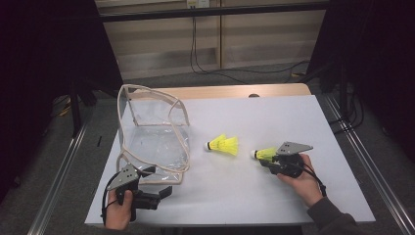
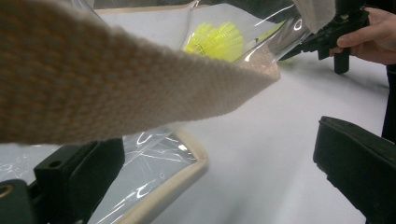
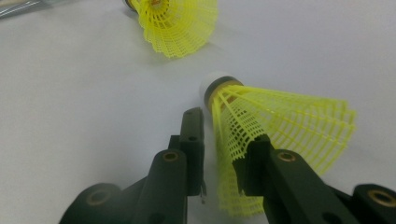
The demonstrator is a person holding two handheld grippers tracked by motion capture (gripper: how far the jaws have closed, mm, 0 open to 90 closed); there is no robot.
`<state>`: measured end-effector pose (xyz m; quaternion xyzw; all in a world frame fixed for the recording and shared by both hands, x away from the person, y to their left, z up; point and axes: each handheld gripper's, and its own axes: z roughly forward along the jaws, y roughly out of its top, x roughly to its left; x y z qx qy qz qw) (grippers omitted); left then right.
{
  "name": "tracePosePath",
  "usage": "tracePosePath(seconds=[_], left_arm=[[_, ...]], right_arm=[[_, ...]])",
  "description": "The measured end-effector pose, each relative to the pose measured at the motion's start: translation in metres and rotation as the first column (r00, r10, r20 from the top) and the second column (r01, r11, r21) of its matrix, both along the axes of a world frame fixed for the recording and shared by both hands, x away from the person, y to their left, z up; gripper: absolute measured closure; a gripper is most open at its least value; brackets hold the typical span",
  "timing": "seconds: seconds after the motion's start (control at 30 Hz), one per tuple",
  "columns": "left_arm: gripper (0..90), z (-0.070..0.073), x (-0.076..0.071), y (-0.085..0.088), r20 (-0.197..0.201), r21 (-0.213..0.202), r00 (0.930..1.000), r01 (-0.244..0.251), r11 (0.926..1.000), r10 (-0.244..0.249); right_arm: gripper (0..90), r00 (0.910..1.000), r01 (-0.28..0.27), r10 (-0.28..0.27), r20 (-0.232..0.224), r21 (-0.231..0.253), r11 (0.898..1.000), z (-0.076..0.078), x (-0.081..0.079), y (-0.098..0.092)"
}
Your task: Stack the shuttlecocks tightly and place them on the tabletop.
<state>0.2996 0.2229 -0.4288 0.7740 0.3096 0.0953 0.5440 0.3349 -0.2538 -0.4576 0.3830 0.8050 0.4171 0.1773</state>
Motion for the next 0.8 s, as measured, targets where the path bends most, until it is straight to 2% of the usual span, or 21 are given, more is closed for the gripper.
tracePosePath(seconds=[0.8], left_arm=[[2.0, 0.0000, -0.0010, -0.0002, 0.002, 0.001, 1.0000, -0.002, 1.0000, 0.002]], right_arm=[[86.2, 0.9999, 0.014, -0.013, -0.004, 0.027, 1.000, -0.0002, 0.0020, -0.0054]])
